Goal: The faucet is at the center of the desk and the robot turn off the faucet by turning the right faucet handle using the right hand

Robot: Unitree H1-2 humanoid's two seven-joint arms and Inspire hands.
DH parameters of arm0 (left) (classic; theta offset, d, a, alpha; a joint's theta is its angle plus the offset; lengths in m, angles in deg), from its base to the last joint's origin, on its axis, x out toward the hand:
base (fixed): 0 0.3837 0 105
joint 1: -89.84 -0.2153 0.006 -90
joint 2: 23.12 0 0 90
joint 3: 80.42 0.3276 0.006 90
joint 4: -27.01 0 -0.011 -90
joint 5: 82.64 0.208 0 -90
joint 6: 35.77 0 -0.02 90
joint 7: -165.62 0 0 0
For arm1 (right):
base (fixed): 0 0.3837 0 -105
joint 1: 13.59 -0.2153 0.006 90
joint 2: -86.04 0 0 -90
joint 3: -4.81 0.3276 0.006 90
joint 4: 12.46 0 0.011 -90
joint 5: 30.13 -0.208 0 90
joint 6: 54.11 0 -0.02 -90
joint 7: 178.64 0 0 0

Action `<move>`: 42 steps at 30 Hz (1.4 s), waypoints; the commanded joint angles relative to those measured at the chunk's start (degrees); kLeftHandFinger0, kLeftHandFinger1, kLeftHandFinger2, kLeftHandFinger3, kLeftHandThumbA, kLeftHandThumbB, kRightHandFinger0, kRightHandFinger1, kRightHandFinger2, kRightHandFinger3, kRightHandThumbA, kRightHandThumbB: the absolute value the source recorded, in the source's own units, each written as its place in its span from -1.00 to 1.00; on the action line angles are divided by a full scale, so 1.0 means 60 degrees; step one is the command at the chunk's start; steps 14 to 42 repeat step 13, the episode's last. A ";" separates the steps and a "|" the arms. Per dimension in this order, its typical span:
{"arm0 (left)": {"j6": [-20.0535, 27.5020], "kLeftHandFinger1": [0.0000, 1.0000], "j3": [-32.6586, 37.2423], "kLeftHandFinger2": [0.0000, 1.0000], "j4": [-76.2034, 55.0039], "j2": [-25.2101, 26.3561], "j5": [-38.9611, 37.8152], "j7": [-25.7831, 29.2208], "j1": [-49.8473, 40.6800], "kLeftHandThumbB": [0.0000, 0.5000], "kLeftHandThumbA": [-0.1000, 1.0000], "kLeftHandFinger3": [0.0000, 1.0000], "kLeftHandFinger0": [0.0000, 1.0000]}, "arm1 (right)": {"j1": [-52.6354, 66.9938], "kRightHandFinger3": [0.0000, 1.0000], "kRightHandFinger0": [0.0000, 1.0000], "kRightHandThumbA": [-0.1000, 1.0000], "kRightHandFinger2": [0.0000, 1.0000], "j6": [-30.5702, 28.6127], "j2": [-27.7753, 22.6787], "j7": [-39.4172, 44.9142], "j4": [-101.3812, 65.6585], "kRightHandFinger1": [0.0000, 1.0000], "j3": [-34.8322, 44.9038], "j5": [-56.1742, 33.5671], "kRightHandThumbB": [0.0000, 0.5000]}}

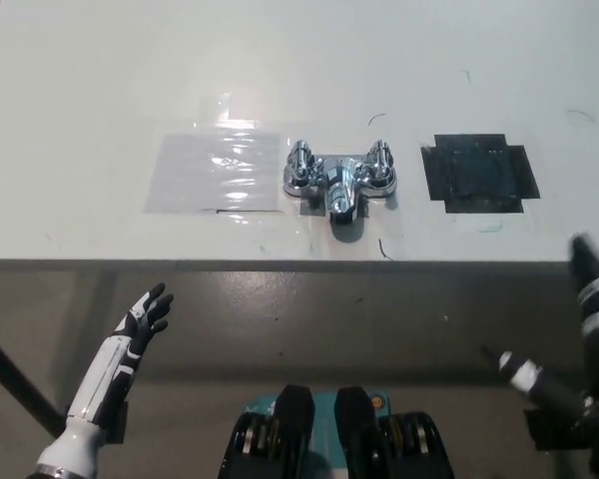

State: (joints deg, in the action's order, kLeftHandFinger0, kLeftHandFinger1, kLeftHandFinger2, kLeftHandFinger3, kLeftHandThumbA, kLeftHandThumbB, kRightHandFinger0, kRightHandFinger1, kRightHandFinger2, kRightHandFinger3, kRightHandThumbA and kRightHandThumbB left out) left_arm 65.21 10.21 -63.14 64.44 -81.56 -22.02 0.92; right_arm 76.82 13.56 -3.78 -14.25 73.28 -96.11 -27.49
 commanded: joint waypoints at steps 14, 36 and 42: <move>0.0451 1.00 -0.0179 1.00 -0.0083 0.0128 -0.0354 -0.0189 0.0138 0.63 1.00 1.00 1.00 | -0.0431 1.00 1.00 1.00 1.00 -0.0654 0.0701 0.1692 0.2176 1.00 0.0630 -0.1569 0.20; 0.0451 1.00 -0.0179 1.00 -0.0083 0.0128 -0.0354 -0.0189 0.0138 0.63 1.00 1.00 1.00 | -0.0431 1.00 1.00 1.00 1.00 -0.0654 0.0701 0.1692 0.2176 1.00 0.0630 -0.1569 0.20; 0.0451 1.00 -0.0179 1.00 -0.0083 0.0128 -0.0354 -0.0189 0.0138 0.63 1.00 1.00 1.00 | -0.0431 1.00 1.00 1.00 1.00 -0.0654 0.0701 0.1692 0.2176 1.00 0.0630 -0.1569 0.20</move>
